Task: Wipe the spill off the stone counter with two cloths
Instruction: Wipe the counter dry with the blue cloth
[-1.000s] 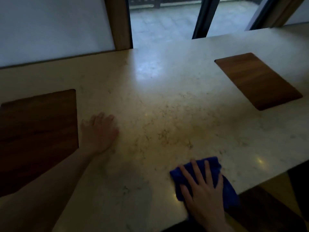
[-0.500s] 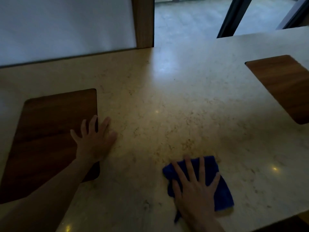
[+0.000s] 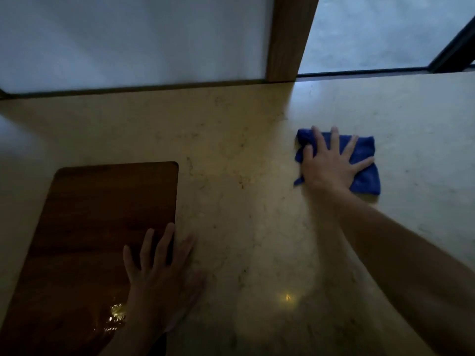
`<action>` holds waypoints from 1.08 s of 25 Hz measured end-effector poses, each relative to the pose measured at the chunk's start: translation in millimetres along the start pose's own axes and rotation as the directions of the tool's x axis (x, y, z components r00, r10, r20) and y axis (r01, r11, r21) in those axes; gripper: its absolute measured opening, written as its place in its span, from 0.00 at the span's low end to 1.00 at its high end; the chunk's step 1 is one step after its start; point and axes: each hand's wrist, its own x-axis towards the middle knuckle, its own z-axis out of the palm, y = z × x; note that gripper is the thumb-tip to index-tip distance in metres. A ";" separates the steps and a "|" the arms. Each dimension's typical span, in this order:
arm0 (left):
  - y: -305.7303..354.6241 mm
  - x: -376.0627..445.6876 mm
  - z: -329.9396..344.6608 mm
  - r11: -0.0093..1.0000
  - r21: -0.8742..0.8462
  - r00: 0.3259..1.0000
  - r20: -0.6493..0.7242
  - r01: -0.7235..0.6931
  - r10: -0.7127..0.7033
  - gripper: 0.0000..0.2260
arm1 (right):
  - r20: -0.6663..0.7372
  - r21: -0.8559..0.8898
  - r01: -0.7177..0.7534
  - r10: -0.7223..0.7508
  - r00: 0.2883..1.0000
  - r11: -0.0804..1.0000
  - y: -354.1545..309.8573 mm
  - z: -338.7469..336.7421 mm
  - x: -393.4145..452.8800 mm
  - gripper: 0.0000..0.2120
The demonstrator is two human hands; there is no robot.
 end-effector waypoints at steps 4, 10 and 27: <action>3.9 -1.3 -4.8 1.000 -0.025 1.000 -0.017 0.002 -0.003 0.32 | 0.000 0.020 -0.114 0.114 0.993 0.993 -47.3 -13.0 96.3 0.27; 2.1 -3.5 -6.1 0.999 -0.047 0.999 -0.043 -0.011 0.009 0.31 | -0.004 0.008 -0.041 0.041 0.999 0.999 -80.5 -9.3 125.0 0.28; 2.3 -12.5 -0.8 0.991 -0.130 0.994 -0.113 -0.019 0.004 0.30 | 0.005 -0.067 0.431 -0.432 0.902 0.900 73.4 26.9 -269.2 0.25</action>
